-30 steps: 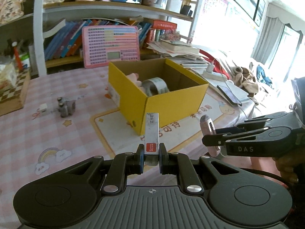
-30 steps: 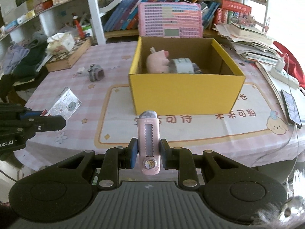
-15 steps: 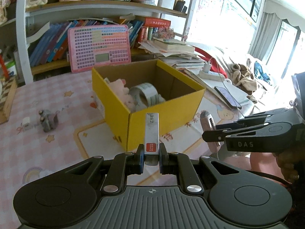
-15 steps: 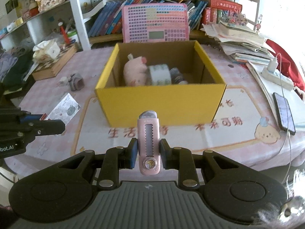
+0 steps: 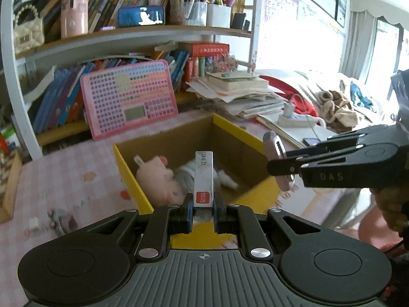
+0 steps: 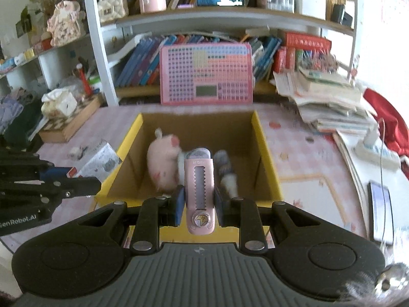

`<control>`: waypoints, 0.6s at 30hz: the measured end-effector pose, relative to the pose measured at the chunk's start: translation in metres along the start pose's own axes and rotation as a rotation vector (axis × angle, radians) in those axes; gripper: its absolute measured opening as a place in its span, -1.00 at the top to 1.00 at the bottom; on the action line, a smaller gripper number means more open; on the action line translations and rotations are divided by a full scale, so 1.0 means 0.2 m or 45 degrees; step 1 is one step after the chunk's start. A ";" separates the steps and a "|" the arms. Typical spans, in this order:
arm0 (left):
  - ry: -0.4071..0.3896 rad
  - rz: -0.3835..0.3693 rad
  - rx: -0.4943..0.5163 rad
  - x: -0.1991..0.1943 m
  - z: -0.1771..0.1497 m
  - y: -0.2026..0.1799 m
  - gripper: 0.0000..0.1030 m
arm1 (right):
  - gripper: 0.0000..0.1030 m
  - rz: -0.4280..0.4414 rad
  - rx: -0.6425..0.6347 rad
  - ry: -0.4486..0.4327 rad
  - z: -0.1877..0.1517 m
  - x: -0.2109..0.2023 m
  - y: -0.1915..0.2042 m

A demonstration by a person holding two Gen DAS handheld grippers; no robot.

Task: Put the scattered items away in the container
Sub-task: 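Carry the pink comb with the right tool while the left tool carries the cable box to the yellow box, then lower the comb into the box and open the right tool while the left tool releases the cable box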

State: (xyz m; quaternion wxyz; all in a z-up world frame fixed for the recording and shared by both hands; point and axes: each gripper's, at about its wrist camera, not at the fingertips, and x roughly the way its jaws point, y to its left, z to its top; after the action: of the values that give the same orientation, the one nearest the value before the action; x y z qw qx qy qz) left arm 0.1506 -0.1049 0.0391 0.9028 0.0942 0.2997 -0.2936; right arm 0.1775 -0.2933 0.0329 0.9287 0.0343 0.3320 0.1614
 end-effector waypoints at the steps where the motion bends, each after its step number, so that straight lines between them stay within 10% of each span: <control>1: 0.000 0.011 -0.001 0.02 0.02 0.00 0.75 | 0.55 0.002 -0.008 -0.008 0.03 0.02 -0.02; 18: 0.149 0.145 -0.098 0.39 0.08 0.03 0.74 | 0.55 0.094 -0.222 0.181 0.11 0.48 -0.18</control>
State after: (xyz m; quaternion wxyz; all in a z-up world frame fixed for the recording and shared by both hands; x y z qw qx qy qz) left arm 0.2126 -0.1417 0.0051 0.9019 0.0934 0.3572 -0.2240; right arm 0.2710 -0.2952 -0.0134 0.8958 -0.0460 0.3801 0.2259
